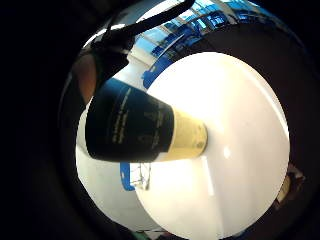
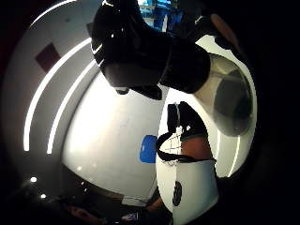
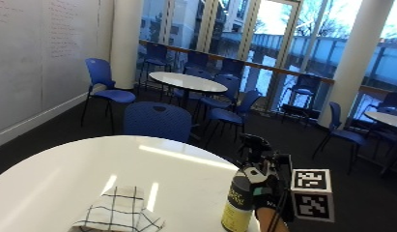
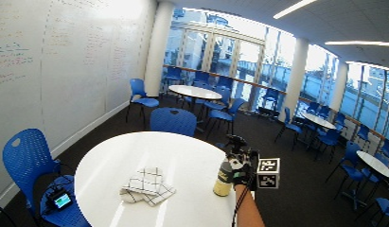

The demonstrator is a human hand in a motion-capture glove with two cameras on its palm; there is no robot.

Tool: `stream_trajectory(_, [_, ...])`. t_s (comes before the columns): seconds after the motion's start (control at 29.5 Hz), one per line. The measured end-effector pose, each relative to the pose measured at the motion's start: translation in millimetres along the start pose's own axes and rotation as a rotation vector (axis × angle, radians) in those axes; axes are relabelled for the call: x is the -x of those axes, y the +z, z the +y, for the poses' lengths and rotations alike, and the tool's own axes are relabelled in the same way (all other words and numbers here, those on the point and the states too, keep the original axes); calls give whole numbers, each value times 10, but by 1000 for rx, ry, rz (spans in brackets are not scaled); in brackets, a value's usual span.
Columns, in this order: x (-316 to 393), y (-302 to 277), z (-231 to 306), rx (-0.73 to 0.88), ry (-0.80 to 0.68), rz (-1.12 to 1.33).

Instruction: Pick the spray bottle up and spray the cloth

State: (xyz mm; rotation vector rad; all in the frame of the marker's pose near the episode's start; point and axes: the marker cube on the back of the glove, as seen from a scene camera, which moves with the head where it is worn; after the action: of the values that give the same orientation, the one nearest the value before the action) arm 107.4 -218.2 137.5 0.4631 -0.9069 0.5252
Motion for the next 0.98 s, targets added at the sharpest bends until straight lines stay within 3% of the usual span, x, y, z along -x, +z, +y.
stream_trajectory(0.78, [-189,-49,-210,-36,133,-168])
stream_trajectory(0.98, [215,-221,-587,-119,52,-176])
